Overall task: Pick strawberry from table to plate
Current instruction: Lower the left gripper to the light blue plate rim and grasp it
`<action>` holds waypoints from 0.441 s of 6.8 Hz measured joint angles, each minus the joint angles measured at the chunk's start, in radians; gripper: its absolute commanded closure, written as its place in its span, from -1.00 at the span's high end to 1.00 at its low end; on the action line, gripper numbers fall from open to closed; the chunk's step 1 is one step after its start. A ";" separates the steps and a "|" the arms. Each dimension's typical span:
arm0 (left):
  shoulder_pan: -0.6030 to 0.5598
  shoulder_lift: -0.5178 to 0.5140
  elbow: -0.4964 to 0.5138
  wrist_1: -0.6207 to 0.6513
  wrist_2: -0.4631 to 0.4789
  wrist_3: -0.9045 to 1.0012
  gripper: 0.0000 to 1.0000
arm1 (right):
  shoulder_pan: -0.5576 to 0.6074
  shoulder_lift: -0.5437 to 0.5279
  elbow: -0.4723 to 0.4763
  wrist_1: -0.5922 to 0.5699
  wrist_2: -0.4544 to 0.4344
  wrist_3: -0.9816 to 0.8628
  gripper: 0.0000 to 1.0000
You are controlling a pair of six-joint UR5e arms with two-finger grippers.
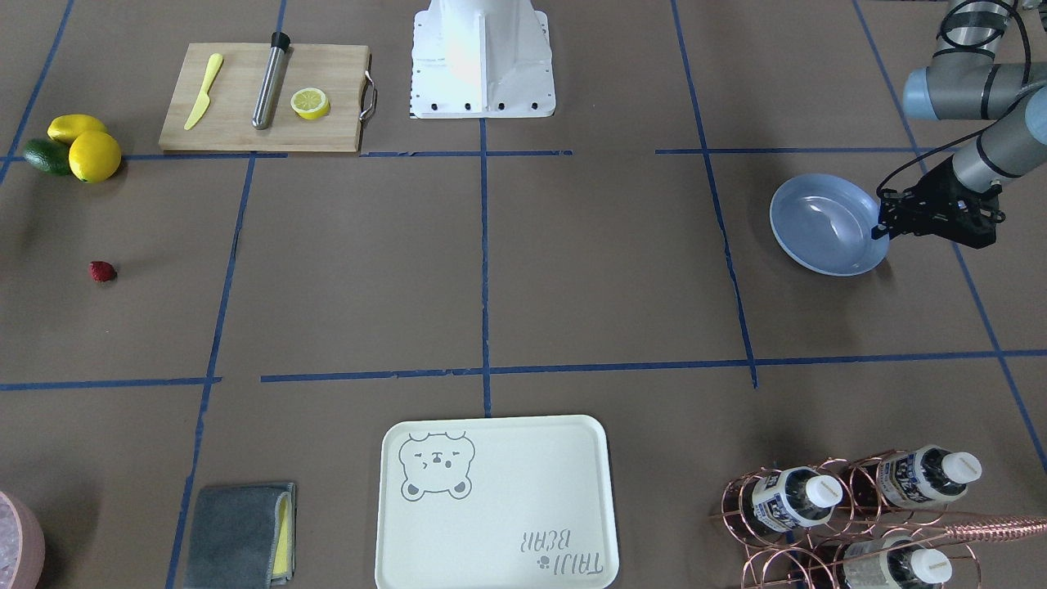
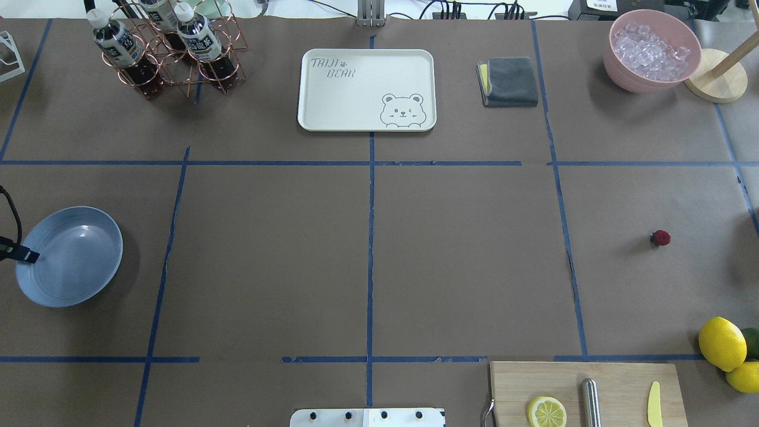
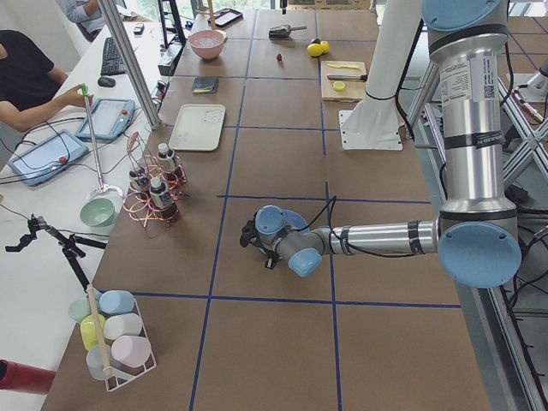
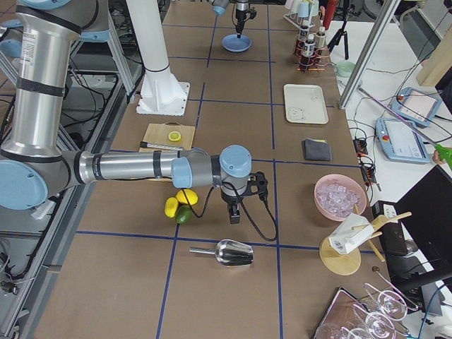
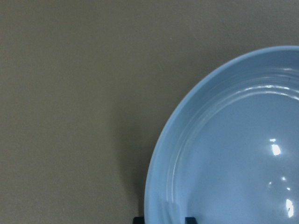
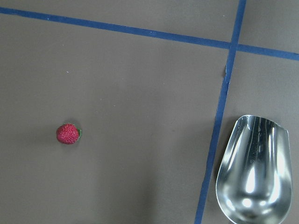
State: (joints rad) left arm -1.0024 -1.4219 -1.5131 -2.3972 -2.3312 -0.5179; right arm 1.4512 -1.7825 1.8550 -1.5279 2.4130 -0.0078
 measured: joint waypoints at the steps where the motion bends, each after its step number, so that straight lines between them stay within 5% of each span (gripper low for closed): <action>1: -0.001 0.000 -0.029 0.001 -0.015 -0.033 -1.00 | 0.000 0.000 0.002 0.000 0.000 0.000 1.00; 3: -0.001 -0.041 -0.111 0.003 -0.108 -0.219 -1.00 | 0.000 0.000 0.004 0.000 0.001 0.000 1.00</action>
State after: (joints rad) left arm -1.0033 -1.4625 -1.6241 -2.3943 -2.4396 -0.7373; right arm 1.4516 -1.7825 1.8587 -1.5278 2.4143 -0.0076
